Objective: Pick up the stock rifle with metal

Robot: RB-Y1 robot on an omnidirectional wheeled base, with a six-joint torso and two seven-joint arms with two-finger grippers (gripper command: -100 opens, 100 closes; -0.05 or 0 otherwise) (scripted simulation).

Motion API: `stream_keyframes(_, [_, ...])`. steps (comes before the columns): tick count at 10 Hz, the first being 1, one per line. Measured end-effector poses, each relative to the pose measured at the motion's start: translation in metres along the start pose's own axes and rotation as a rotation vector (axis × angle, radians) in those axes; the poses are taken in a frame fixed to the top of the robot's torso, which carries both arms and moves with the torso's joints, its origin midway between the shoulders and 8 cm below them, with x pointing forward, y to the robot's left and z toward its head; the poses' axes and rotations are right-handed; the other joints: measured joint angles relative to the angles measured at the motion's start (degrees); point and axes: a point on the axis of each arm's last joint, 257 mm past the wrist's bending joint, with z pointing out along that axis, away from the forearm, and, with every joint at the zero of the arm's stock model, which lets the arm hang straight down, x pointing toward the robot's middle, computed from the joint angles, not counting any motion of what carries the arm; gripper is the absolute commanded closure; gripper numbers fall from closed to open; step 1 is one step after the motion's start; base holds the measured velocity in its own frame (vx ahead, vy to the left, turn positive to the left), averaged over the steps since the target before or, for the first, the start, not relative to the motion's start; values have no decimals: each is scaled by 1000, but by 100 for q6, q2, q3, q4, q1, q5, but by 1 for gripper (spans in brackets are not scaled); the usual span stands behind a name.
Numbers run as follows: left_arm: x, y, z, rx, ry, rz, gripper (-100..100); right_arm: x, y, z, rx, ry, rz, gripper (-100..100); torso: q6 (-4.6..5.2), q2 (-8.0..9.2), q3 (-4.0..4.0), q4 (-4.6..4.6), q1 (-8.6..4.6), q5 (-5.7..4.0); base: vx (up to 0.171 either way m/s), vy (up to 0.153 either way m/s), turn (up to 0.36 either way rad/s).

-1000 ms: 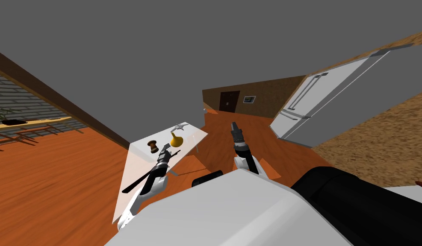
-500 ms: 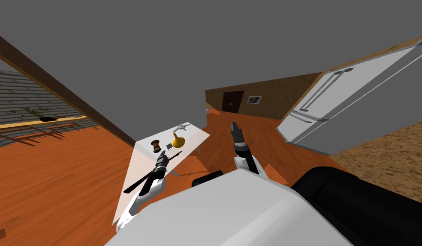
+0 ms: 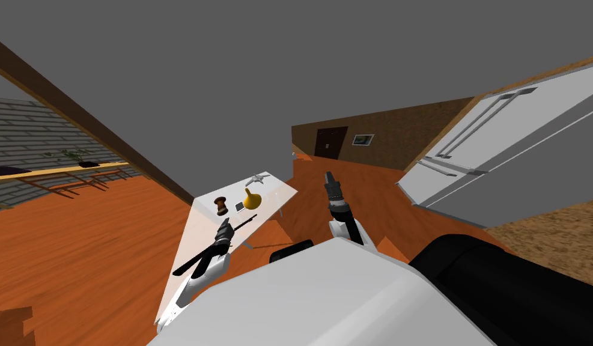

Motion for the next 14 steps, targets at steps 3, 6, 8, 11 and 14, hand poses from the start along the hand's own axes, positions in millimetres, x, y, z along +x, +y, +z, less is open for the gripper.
stream_keyframes(3, [-21,30,0,-70,-36,-5,-100,0,0,0,0,0,0,0,0,-10,-6,-2,6,1,93,21,96])
stream_keyframes(6, [-50,71,-1,-169,-82,-11,-100,0,0,0,0,0,0,0,1,-18,-11,-4,9,2,104,23,68])
stream_keyframes(8, [-57,99,-10,-239,-109,-21,-100,0,0,0,0,0,0,0,1,-15,-9,-3,9,2,99,35,56])
stream_keyframes(11, [-65,119,-19,-283,-119,-23,-100,0,0,0,0,0,0,0,3,16,8,3,1,0,34,17,12])
stream_keyframes(14, [-61,124,-19,-280,-117,-21,100,0,0,0,0,0,0,0,3,7,3,1,7,2,41,21,4])
